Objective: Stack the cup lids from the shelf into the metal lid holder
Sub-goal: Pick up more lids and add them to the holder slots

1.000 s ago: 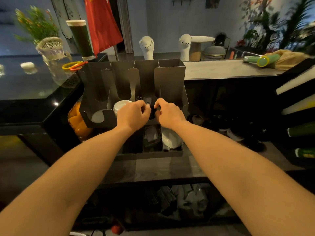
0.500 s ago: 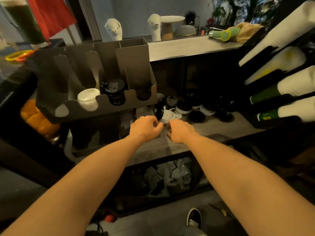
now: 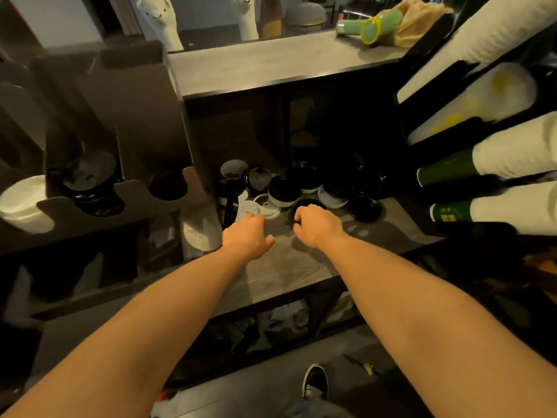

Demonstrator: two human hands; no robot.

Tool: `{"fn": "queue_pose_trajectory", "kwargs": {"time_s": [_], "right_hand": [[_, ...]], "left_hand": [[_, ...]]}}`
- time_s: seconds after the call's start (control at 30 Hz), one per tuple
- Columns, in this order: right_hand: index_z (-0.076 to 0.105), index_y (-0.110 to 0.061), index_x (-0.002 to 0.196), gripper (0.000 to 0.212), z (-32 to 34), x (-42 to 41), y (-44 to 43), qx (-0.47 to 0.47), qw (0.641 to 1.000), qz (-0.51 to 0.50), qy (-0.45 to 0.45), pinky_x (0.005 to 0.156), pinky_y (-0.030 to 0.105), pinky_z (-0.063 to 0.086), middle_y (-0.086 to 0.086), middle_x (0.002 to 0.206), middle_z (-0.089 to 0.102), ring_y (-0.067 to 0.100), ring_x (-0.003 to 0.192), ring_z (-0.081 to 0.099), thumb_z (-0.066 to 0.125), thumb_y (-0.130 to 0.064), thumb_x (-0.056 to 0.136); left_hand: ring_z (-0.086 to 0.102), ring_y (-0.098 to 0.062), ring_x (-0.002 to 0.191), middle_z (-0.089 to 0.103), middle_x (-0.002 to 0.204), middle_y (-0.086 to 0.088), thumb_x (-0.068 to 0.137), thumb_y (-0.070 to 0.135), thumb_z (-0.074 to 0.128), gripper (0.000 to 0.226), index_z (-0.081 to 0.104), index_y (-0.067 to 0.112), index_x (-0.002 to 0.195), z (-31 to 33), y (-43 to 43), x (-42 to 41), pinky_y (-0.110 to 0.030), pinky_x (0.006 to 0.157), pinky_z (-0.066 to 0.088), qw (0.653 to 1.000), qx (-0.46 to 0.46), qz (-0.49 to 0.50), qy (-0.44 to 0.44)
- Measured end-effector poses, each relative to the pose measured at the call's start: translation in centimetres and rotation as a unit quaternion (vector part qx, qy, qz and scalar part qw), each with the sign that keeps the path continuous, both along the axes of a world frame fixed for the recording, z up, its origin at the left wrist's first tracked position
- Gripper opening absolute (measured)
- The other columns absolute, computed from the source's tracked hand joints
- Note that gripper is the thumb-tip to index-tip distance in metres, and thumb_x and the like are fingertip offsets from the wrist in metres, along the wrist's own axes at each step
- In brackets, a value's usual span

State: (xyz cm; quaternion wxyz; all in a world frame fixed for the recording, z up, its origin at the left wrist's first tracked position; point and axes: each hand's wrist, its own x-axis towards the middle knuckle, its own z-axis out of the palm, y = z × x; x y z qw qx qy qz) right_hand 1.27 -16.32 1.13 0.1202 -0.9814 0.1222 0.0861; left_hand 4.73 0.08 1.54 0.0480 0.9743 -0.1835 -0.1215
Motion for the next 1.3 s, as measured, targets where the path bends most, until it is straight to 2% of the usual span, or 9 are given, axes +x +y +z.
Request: {"fn": "queue_pose_trajectory", "kwargs": {"time_s": [0.07, 0.17, 0.37, 0.47, 0.57, 0.7, 0.87, 1.03, 1.3], "right_hand": [[0.058, -0.018, 0.124, 0.031, -0.4, 2.2, -1.2, -0.001, 1.000, 0.007, 0.001, 0.081, 0.041, 0.049, 0.008, 0.124, 0.056, 0.032, 0.108, 0.057, 0.049, -0.035, 0.101], [0.057, -0.014, 0.127, 0.034, -1.2, 5.4, -2.9, 0.002, 1.000, 0.018, 0.004, 0.080, 0.041, 0.049, 0.011, 0.124, 0.059, 0.033, 0.110, 0.059, 0.053, -0.034, 0.100], [0.050, -0.018, 0.141, 0.043, -2.8, 11.1, -4.1, 0.004, 0.999, 0.051, 0.018, 0.098, 0.044, 0.045, 0.008, 0.138, 0.046, 0.032, 0.129, 0.040, 0.051, -0.032, 0.101], [0.057, -0.017, 0.136, 0.038, -3.8, 12.7, -4.1, -0.008, 0.996, 0.090, 0.024, 0.095, 0.046, 0.050, 0.008, 0.137, 0.050, 0.031, 0.129, 0.040, 0.050, -0.028, 0.100], [0.062, -0.016, 0.129, 0.032, -4.2, 13.5, -4.5, -0.016, 0.992, 0.126, -0.004, 0.089, 0.041, 0.050, 0.008, 0.130, 0.057, 0.029, 0.124, 0.046, 0.051, -0.021, 0.099], [0.059, -0.013, 0.129, 0.032, -3.7, 14.3, -4.9, -0.009, 0.988, 0.157, 0.001, 0.087, 0.040, 0.048, 0.009, 0.130, 0.058, 0.030, 0.121, 0.051, 0.050, -0.022, 0.099], [0.063, -0.012, 0.118, 0.028, -2.8, 15.1, -5.0, 0.014, 0.989, 0.143, 0.035, 0.080, 0.037, 0.049, 0.010, 0.120, 0.064, 0.030, 0.108, 0.061, 0.057, -0.028, 0.096], [0.065, -0.015, 0.114, 0.030, -1.7, 15.3, -5.4, 0.063, 0.988, 0.123, 0.066, 0.081, 0.035, 0.050, 0.008, 0.115, 0.065, 0.029, 0.104, 0.062, 0.055, -0.040, 0.098], [0.057, -0.021, 0.128, 0.032, -1.0, 14.1, -5.7, 0.073, 0.991, 0.104, -0.028, 0.083, 0.035, 0.050, 0.006, 0.124, 0.063, 0.028, 0.110, 0.060, 0.047, -0.037, 0.102]], "left_hand": [[0.060, -0.032, 0.109, 0.055, 0.128, -0.007, 0.092, 0.044, 0.060, 0.047, 0.049, 0.020, 0.131, -0.6, -1.4, 1.5, -0.043, 0.085, 0.052, 0.999, 0.024, 0.019, 0.013], [0.059, -0.034, 0.107, 0.053, 0.125, -0.011, 0.091, 0.036, 0.062, 0.049, 0.045, 0.015, 0.132, -1.3, -3.5, 4.0, -0.041, 0.078, 0.050, 0.997, 0.068, 0.029, 0.018], [0.044, -0.041, 0.132, 0.019, 0.158, -0.016, 0.091, 0.026, 0.067, 0.084, 0.015, 0.009, 0.155, -2.5, -5.4, 8.6, -0.048, 0.093, 0.046, 0.976, 0.207, 0.049, 0.044], [0.046, -0.039, 0.130, 0.029, 0.153, -0.017, 0.094, 0.024, 0.062, 0.072, 0.023, 0.008, 0.152, -3.1, -5.4, 9.8, -0.044, 0.090, 0.047, 0.968, 0.246, 0.034, 0.029], [0.046, -0.038, 0.128, 0.039, 0.147, -0.017, 0.094, 0.024, 0.061, 0.064, 0.030, 0.011, 0.149, -3.3, -5.3, 10.6, -0.045, 0.090, 0.046, 0.971, 0.237, 0.023, 0.029], [0.044, -0.036, 0.127, 0.043, 0.144, -0.015, 0.081, 0.043, 0.074, 0.083, 0.029, 0.018, 0.146, -3.1, -5.2, 11.2, -0.045, 0.090, 0.048, 0.975, 0.219, 0.015, 0.043], [0.039, -0.032, 0.125, 0.047, 0.137, -0.011, 0.075, 0.055, 0.073, 0.087, 0.032, 0.018, 0.142, -2.9, -5.2, 11.2, -0.038, 0.077, 0.042, 0.978, 0.209, -0.002, 0.016], [0.039, -0.034, 0.126, 0.040, 0.140, -0.012, 0.069, 0.061, 0.075, 0.097, 0.030, 0.020, 0.145, -2.3, -5.2, 11.2, -0.043, 0.097, 0.039, 0.983, 0.182, -0.015, 0.005], [0.043, -0.038, 0.122, 0.044, 0.138, -0.014, 0.064, 0.056, 0.079, 0.102, 0.025, 0.021, 0.143, -2.2, -5.9, 11.1, -0.046, 0.094, 0.042, 0.987, 0.157, -0.024, 0.018]]}}
